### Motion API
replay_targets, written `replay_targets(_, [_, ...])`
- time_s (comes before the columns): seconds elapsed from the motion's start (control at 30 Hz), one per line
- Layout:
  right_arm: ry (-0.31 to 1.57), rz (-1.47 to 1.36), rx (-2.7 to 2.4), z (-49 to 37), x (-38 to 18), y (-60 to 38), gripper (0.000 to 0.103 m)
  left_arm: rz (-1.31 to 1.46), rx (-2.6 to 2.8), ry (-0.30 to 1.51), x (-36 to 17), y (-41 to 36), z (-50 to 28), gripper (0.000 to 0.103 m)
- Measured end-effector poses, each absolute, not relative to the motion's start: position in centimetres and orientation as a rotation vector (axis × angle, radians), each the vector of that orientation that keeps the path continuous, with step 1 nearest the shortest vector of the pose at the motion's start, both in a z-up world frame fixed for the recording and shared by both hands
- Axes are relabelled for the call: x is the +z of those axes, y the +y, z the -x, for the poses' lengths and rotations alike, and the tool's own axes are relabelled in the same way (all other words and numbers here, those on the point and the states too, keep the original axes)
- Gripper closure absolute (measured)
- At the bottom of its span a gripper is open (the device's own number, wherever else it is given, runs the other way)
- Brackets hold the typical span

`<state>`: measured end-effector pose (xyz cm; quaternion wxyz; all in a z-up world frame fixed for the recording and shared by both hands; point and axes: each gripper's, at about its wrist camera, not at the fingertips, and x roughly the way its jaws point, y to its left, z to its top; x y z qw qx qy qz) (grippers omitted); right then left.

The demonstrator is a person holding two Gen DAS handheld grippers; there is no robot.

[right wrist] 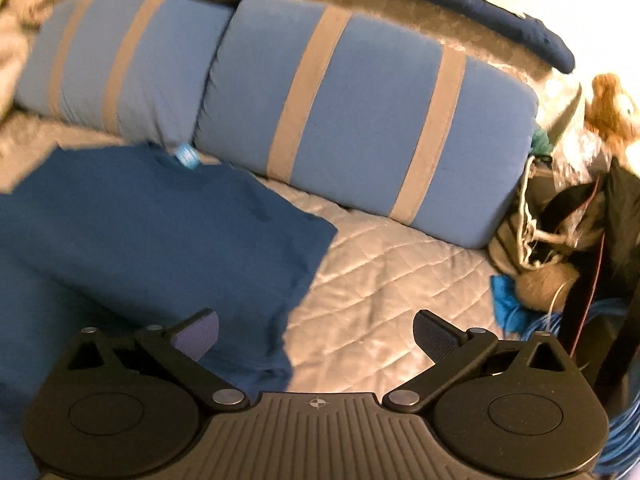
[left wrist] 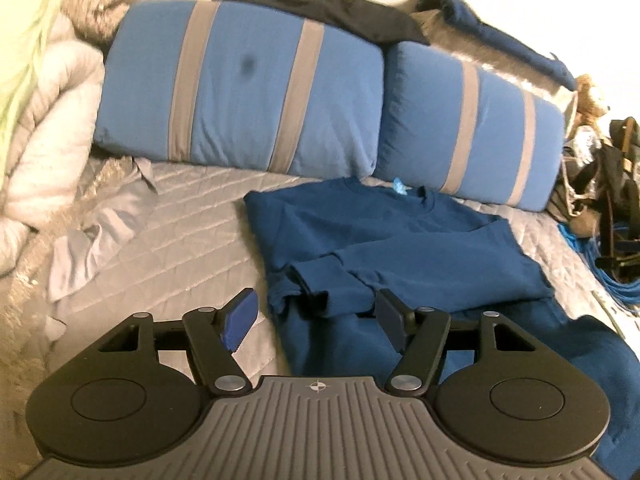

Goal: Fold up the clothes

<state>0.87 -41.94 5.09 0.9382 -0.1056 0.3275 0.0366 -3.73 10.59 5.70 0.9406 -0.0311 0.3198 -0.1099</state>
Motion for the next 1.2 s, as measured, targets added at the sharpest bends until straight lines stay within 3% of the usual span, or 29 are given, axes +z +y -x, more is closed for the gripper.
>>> replay_targets(0.37, [0.624,0.049,0.300,7.1,9.6,-47.0,0.000,0.036,-0.282,0.597,8.6,12.2,10.0,0.039])
replay_targets(0.53, [0.629,0.028,0.407,11.1,11.2,-48.9,0.000,0.088,-0.344,0.659,8.2,13.8,12.2,0.038])
replay_targets(0.73, [0.641,-0.011,0.448,14.3,11.4,-50.5,0.001,0.287,-0.402,0.761,4.2,16.7,13.3,0.038])
replay_targets(0.93, [0.655,-0.088,0.433,15.6,10.0,-51.6,0.001,0.697,-0.476,0.850,-2.3,19.7,13.4,0.039])
replay_targets(1.2, [0.674,-0.164,0.429,16.2,8.5,-52.3,0.001,1.077,-0.633,0.846,-8.1,19.6,13.0,0.039])
